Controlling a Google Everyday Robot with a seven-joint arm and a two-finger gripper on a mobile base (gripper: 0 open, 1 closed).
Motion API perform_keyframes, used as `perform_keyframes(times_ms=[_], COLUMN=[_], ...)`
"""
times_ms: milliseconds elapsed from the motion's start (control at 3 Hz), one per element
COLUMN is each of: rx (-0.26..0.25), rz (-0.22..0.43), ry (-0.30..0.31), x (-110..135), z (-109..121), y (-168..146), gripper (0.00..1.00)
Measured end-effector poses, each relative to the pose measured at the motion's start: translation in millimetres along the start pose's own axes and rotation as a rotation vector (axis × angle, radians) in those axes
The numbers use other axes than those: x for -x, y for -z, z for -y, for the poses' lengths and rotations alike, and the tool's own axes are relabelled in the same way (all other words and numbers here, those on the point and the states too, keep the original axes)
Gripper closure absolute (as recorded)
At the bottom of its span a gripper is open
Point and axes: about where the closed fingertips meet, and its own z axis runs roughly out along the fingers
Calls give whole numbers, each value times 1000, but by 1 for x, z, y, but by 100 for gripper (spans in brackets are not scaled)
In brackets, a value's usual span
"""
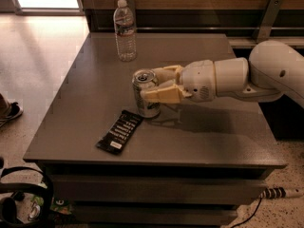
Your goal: Move 7up can near rxbar chocolate
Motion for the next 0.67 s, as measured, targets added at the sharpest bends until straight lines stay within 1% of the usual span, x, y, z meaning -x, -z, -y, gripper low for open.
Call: perform_keyframes(times_ms=[667], rx=[8], rz=[0], ry=[3], x=[2], z=[-2], y=[-4], gripper=[13])
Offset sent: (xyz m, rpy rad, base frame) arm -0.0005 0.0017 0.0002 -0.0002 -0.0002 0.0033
